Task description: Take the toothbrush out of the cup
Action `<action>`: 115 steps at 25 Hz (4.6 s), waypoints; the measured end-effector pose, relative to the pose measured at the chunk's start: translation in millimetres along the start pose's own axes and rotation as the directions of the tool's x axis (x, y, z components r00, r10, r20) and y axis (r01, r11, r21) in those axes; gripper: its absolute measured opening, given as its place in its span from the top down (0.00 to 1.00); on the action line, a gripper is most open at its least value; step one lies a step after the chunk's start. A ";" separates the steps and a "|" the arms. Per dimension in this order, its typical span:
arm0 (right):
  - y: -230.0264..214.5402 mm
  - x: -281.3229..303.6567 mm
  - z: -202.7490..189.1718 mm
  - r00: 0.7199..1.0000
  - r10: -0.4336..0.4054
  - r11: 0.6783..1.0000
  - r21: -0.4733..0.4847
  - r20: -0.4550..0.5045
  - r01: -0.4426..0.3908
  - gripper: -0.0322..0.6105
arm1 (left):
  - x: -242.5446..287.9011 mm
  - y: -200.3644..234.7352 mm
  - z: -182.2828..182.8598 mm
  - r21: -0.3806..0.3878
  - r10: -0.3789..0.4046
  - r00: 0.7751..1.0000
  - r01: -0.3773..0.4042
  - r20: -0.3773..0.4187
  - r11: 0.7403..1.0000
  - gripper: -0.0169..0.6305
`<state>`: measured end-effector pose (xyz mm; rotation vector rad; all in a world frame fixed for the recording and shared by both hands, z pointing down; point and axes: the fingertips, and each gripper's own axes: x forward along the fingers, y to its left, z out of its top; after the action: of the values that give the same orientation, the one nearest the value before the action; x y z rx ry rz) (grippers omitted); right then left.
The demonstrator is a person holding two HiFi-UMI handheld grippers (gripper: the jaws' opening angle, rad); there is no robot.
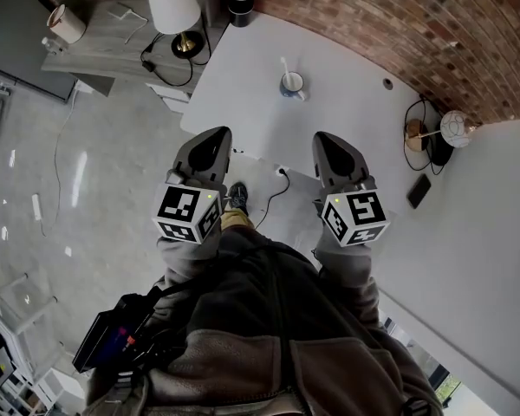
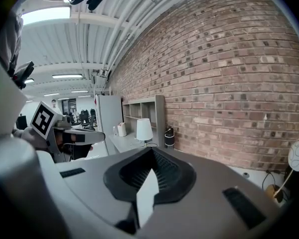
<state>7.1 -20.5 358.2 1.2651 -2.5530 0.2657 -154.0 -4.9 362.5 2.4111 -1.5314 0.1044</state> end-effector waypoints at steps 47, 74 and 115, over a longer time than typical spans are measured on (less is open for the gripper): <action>-111.8 147.7 -41.6 0.983 0.126 0.991 0.054 -0.134 -0.120 0.95 | 189.7 28.6 -50.2 -0.047 0.068 0.983 -0.077 -0.173 0.996 0.97; -144.8 255.4 -186.8 0.910 0.186 0.983 0.075 -0.372 -0.170 0.95 | 219.7 71.5 -178.7 -0.136 0.076 0.917 -0.139 -0.392 0.981 0.97; -152.6 314.6 -228.1 0.820 0.115 0.964 -0.136 -0.561 -0.229 0.87 | 211.5 92.0 -197.3 -0.149 0.089 0.901 -0.167 -0.425 0.975 0.97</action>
<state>-14.9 -282.3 682.6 0.7399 -2.1231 0.3451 -126.9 -172.6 614.1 1.9802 -1.4252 0.4555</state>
